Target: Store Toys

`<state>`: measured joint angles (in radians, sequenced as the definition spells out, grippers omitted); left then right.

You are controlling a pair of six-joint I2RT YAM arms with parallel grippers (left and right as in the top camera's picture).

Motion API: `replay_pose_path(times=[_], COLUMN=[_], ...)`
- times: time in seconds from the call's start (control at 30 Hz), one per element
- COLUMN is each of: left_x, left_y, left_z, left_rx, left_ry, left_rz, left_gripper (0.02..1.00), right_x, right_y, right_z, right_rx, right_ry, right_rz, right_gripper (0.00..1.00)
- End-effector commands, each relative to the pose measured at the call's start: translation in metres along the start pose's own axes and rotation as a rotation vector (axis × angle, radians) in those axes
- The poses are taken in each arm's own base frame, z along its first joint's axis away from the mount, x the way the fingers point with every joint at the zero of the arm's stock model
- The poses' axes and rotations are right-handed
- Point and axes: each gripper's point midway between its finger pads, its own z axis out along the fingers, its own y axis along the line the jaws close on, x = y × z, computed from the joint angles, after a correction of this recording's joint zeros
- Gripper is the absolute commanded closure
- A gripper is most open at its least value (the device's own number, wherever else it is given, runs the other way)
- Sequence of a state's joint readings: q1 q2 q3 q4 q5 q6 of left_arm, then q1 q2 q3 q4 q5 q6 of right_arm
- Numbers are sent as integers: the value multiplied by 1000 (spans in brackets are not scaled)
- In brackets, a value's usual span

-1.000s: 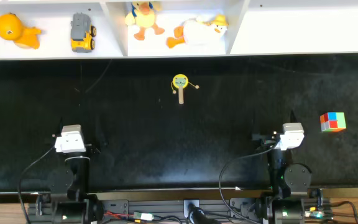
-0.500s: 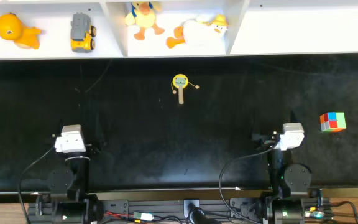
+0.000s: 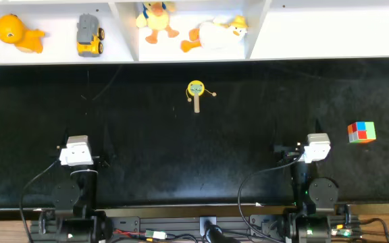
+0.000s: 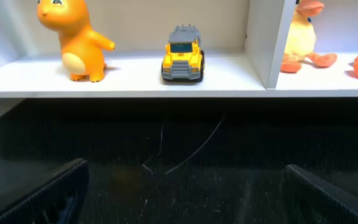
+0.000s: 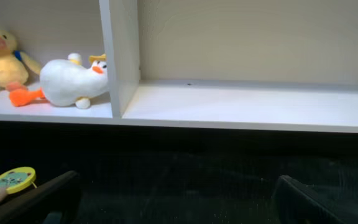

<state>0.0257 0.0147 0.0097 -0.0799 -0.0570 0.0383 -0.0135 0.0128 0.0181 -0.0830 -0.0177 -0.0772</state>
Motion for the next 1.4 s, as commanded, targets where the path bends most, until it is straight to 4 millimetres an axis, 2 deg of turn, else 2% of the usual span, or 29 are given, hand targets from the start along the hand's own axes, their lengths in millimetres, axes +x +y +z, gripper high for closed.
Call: replay_pose_path(times=[0.03,0.13,0.27,0.4,0.5,0.73,1.0,1.23,1.4], left_x=[-1,-1,-1,-1,-1,-1,-1,-1,-1], left_y=[-2,-2,-2,-2,-2,-2,-2,-2,-2], left_z=[-1,-1,-1,-1,-1,-1,-1,-1,-1], left_rx=[7,7,7,7,7,7,7,7,7], left_ry=[-8,-8,-8,-8,-8,-8,-8,-8,-8], left_rz=[25,25,25,25,25,25,25,25,25], left_gripper=[20,20,20,20,20,20,20,20,20], right_x=[4,3,4,4,4,2,-22,-24,-22], right_y=[-3,-2,-2,-2,-3,-3,-3,10,29], right_z=[0,0,0,0,0,2,4,6,7], right_rx=[15,10,11,11,13,19,28,-5,-61], right_ry=[1,-1,0,0,0,38,108,212,307], right_rz=[11,15,128,137,212,236,249,242,240], right_gripper=[5,7,5,5,23,7,5,5,5])
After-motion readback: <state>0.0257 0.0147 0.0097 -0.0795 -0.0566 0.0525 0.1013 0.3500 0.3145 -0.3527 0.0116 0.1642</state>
